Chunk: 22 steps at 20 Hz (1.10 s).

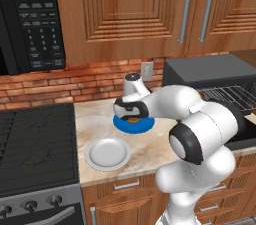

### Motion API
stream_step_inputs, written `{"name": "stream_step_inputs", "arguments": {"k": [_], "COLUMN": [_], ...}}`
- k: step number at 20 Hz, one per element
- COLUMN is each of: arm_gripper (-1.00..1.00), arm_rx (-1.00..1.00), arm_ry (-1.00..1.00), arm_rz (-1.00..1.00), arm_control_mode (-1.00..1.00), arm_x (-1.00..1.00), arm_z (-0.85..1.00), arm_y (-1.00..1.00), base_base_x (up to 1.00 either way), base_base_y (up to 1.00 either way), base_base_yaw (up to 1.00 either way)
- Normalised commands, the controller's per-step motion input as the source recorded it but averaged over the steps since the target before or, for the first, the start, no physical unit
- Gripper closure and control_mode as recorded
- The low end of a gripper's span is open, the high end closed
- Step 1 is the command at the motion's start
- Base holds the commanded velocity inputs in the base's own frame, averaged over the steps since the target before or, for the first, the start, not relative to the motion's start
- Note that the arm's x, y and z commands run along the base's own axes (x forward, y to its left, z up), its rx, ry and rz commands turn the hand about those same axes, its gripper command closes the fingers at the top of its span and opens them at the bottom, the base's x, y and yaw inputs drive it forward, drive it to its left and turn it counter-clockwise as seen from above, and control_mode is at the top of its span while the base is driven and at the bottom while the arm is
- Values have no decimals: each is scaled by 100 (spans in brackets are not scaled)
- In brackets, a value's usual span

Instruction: Open the toaster oven door. Place the bread on the top rack in the toaster oven and place the chicken drumstick on the bottom rack.

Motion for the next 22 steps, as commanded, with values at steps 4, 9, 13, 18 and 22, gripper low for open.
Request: {"name": "stream_step_inputs", "arguments": {"k": [4,9,13,18,22], "arm_gripper": [-100,-100,-100,-100,-100], "arm_rx": [-6,-3,0,0,-1], "arm_ry": [0,0,0,0,0], "arm_rz": [0,0,0,0,0], "arm_control_mode": [-100,-100,-100,-100,-100], "arm_x": [36,40,43,41,27], "arm_z": [-35,-28,-23,-24,-32], "arm_y": [3,1,0,0,0], "base_base_x": [0,0,0,0,0], "base_base_y": [0,0,0,0,0], "base_base_yaw": [0,0,0,0,0]}}
